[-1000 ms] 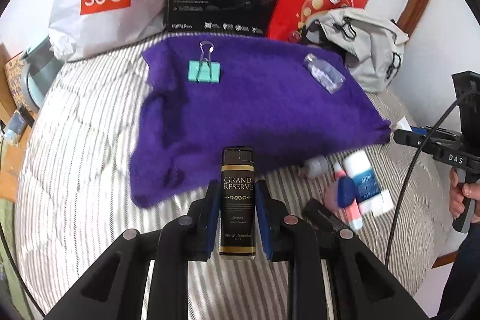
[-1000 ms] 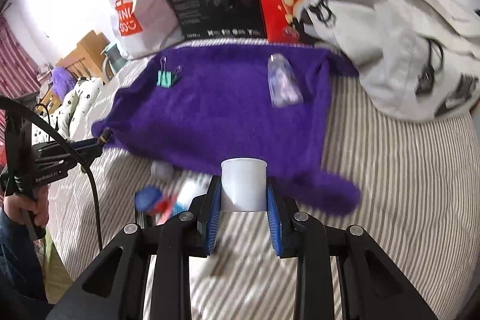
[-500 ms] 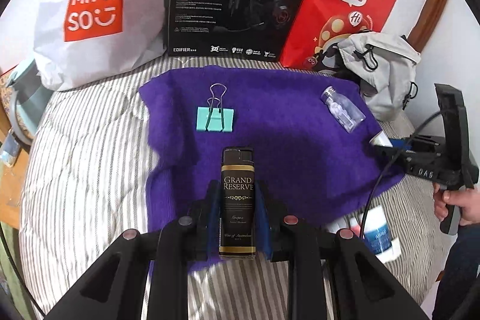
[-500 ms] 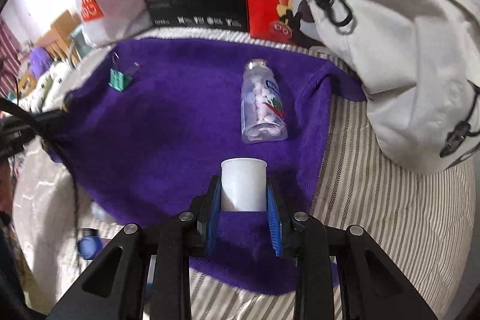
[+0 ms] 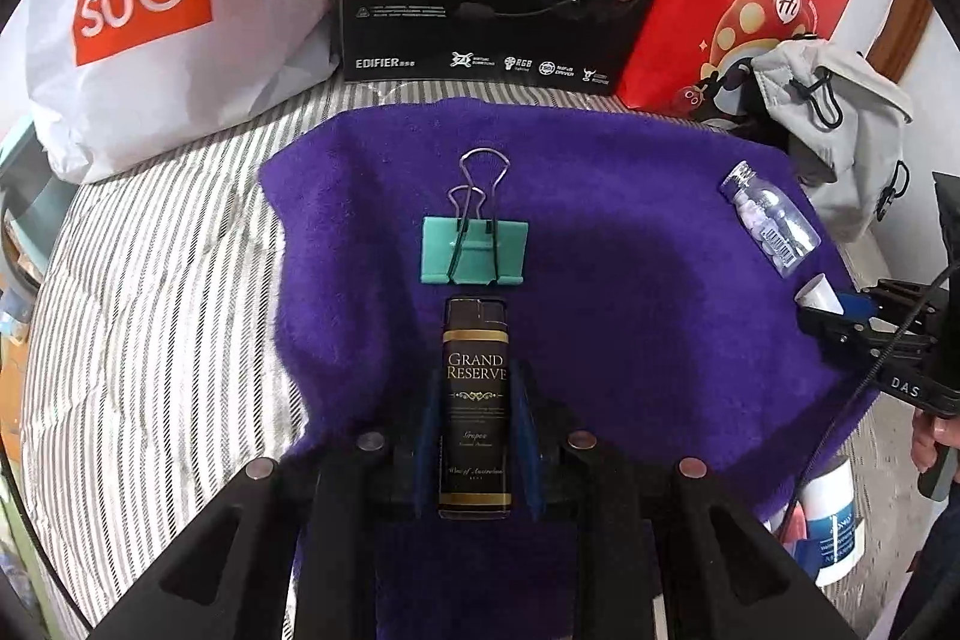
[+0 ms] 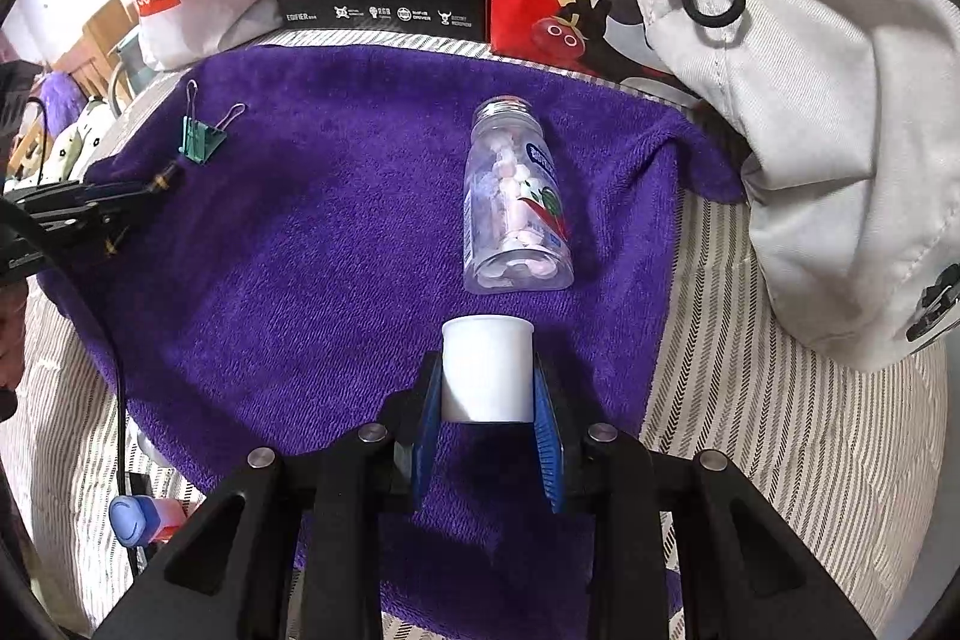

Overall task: Organize rigid objects
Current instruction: 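Carry the gold bottle and white cap with both tools onto the towel, then open both tools to release the bottle and cap on the towel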

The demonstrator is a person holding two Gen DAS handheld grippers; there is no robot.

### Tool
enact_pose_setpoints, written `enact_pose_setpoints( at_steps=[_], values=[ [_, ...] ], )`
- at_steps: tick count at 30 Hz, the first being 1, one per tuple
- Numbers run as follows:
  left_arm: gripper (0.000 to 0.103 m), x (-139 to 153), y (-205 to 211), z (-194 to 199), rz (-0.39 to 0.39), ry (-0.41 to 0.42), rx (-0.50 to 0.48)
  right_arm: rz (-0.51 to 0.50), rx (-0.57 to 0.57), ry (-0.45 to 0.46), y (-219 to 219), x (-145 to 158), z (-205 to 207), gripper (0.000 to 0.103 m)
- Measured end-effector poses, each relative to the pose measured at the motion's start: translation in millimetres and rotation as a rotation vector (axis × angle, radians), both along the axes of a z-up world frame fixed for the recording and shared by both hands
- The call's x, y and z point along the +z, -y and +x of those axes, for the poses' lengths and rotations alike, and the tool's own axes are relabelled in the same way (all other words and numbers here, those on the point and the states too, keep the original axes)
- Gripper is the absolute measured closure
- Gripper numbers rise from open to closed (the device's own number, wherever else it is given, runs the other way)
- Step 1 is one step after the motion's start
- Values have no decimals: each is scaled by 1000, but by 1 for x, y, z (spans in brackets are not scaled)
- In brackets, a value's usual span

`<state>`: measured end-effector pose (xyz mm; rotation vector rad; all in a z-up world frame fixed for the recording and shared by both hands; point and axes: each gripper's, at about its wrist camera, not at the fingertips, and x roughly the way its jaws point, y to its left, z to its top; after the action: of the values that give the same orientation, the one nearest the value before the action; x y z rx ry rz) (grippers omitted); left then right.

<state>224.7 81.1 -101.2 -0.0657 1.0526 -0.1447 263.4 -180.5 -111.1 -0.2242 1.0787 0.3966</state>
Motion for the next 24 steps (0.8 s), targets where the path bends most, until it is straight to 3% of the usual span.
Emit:
enact_pose_setpoints(
  at_steps=[8,12,14,16,17,20,22,24],
  values=[
    [80,-2,14,4,90,-4,-30,-9,21,-2,-3,0,-1,73],
    [76,-4,22,4,138,-12,-47,-2,58,-23,-5,2,-4,64],
    [68,-3,21,1,120,-25,-29,-6,64,-32,-4,5,-10,58],
    [53,-3,21,-7,86,-25,-19,16,68,-45,0,9,-19,57],
    [51,-3,23,-12,74,-22,-21,23,67,-46,2,11,-24,57],
    [49,-2,29,-25,100,-27,2,33,47,-34,12,22,-41,50],
    [49,5,27,-36,78,-15,23,76,26,-22,23,33,-56,49],
    [49,17,27,-50,54,2,22,97,-3,-6,34,41,-72,39]
  ],
)
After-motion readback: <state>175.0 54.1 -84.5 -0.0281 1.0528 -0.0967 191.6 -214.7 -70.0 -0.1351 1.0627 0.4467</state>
